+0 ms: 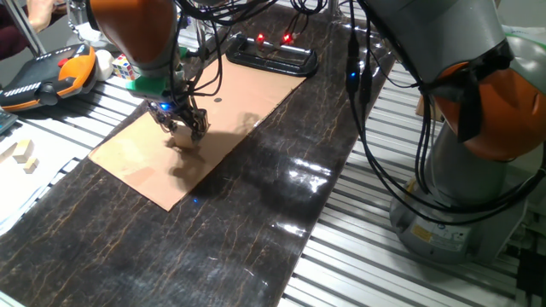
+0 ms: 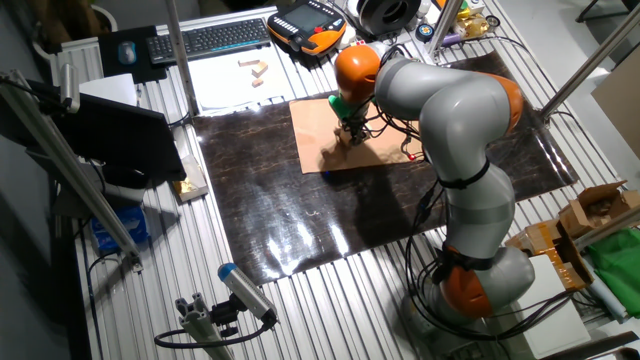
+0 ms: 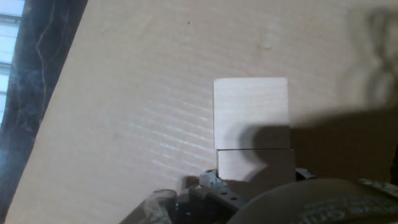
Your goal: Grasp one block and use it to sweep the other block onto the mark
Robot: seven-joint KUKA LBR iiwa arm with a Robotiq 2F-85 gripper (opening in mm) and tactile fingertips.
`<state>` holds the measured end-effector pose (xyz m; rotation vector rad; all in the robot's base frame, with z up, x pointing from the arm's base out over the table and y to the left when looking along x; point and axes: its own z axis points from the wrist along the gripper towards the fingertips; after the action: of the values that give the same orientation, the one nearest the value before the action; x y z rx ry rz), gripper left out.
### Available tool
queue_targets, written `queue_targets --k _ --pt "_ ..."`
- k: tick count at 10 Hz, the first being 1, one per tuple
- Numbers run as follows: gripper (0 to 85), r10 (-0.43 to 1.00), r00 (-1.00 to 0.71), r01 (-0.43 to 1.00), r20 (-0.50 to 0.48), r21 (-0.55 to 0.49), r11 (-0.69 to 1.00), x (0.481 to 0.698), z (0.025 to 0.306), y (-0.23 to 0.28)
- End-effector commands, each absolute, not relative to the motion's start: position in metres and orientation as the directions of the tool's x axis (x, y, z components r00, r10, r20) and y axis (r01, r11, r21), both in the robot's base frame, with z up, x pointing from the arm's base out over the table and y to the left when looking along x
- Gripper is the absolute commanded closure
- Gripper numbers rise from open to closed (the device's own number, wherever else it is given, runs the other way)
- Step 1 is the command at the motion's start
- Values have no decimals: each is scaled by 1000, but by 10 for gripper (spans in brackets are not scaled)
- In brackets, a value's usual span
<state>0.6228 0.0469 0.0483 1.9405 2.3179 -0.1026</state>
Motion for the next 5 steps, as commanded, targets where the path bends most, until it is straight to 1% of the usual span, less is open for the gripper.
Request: queue_targets --k 1,5 --pt "843 976 -174 984 -133 24 179 623 49 46" --pt "843 976 -176 983 -132 24 180 623 49 45"
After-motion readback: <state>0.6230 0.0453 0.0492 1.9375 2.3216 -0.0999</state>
